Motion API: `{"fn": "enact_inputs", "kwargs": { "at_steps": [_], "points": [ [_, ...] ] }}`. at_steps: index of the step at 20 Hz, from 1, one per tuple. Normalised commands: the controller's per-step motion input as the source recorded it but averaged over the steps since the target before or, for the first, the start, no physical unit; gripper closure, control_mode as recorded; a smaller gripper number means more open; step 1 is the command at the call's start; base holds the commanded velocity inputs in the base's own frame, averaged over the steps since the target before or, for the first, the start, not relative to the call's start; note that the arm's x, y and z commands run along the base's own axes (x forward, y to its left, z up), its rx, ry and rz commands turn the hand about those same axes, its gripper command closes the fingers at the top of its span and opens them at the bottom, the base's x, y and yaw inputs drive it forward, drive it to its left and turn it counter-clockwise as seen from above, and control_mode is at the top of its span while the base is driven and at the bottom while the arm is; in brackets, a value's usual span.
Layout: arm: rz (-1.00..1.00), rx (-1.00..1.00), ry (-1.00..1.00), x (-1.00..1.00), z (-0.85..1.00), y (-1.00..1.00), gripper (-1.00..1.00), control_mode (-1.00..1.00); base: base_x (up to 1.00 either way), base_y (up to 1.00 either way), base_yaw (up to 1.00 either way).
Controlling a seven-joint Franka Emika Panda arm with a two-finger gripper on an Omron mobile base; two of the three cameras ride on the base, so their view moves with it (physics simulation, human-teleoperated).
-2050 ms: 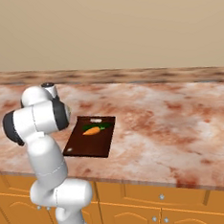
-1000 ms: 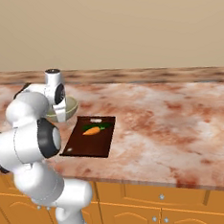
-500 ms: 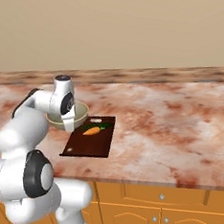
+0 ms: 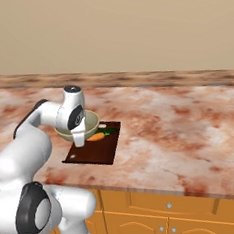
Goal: Place the two vegetables and bowl onto the tray for setting up a vegetable dip station.
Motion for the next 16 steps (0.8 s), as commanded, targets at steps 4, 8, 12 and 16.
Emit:
{"fn": "enact_inputs", "kwargs": {
  "at_steps": [4,8,12,16],
  "points": [
    [0.00,0.00,0.00,-0.12,0.00,-0.19,1.00,-1.00,0.00,0.00,0.00],
    [0.00,0.00,0.01,-0.11,0.00,-0.17,1.00,-1.00,0.00,0.00,0.00],
    [0.00,-0.01,0.05,-0.01,-0.03,-0.06,1.00,-1.00,0.00,0.00,0.00],
    [0.00,-0.01,0.07,0.00,-0.08,-0.03,1.00,-1.00,0.00,0.00,0.00]
  ]
}}
